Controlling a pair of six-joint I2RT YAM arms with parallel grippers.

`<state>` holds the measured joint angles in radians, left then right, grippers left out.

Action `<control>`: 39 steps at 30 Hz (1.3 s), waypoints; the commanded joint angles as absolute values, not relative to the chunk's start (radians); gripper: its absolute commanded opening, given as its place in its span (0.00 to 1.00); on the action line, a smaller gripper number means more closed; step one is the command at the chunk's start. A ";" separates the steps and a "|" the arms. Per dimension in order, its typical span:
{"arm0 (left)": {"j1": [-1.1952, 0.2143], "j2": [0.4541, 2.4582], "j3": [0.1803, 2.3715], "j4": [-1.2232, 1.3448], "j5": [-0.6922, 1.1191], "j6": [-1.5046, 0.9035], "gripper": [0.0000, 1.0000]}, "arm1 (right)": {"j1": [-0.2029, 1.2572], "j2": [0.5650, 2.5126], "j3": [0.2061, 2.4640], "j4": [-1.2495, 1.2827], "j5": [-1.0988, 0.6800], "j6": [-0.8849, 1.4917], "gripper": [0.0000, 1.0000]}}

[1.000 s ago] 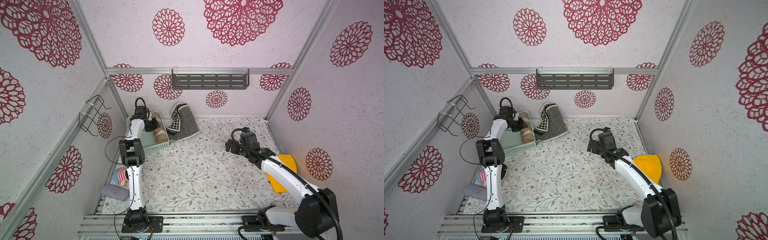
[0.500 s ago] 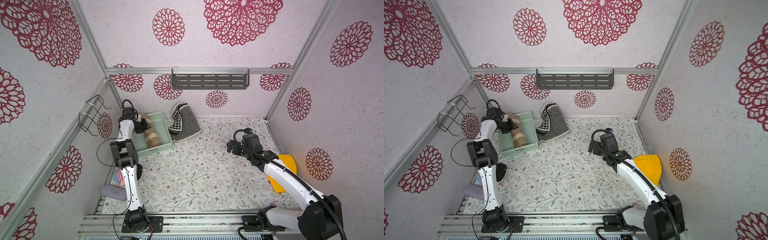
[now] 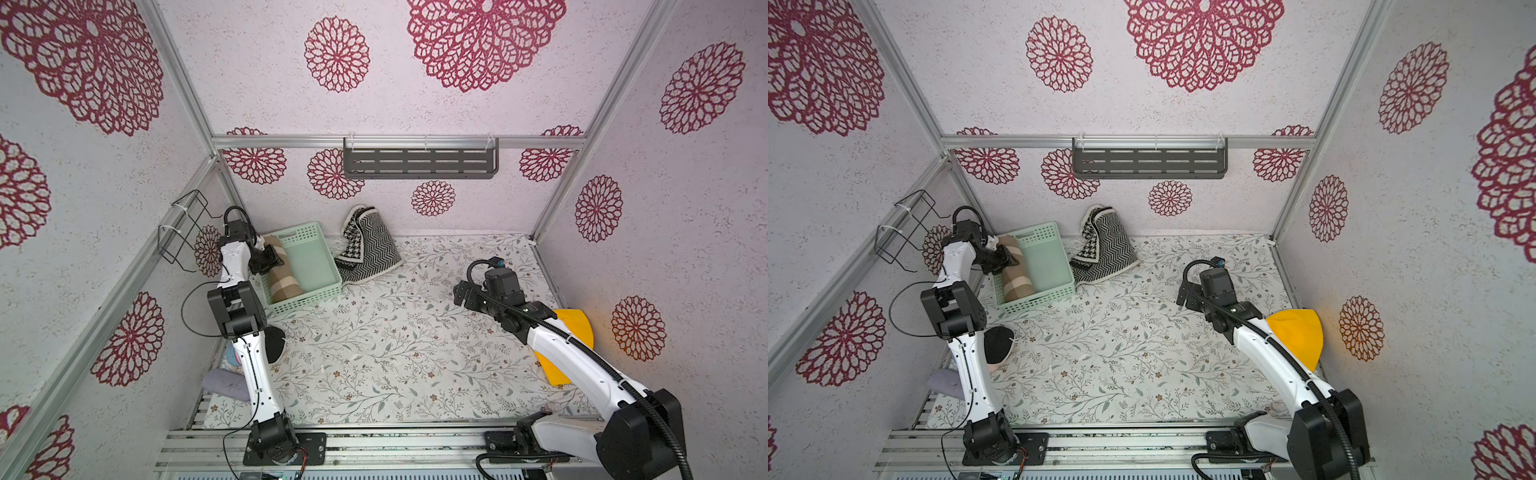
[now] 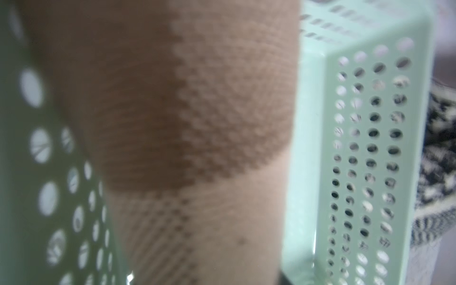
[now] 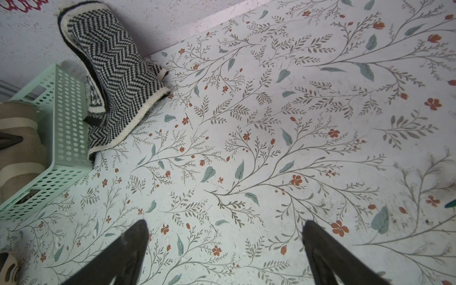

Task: Roll up the scarf and place it into the basket
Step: Place the scarf in the basket, then move the scarf to the center of the board.

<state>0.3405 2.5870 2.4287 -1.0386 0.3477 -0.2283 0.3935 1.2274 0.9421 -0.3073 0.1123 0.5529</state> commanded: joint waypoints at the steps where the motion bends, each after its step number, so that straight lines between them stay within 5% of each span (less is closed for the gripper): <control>1: 0.327 2.569 2.421 -1.055 0.201 -0.209 0.58 | 0.399 1.232 0.954 -0.280 0.134 0.565 0.99; 6: 0.290 2.577 2.462 -1.059 0.076 -0.239 0.64 | 0.398 1.231 0.959 -0.275 0.129 0.564 0.99; 15: 0.249 2.380 2.388 -0.992 -0.071 -0.392 0.99 | 0.399 1.202 0.944 -0.276 0.141 0.557 0.99; 23: 0.169 2.232 2.285 -0.962 -0.044 -0.424 0.99 | 0.400 1.380 1.035 -0.288 0.105 0.514 0.99; 39: -0.042 2.100 1.939 -0.793 -0.005 -0.543 0.97 | 0.403 2.118 1.583 0.038 -0.258 0.518 0.99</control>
<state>-0.0357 2.1876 1.9965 -0.8703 0.0090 -0.4889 0.3962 2.0422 1.4837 -0.0509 -0.1802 0.4995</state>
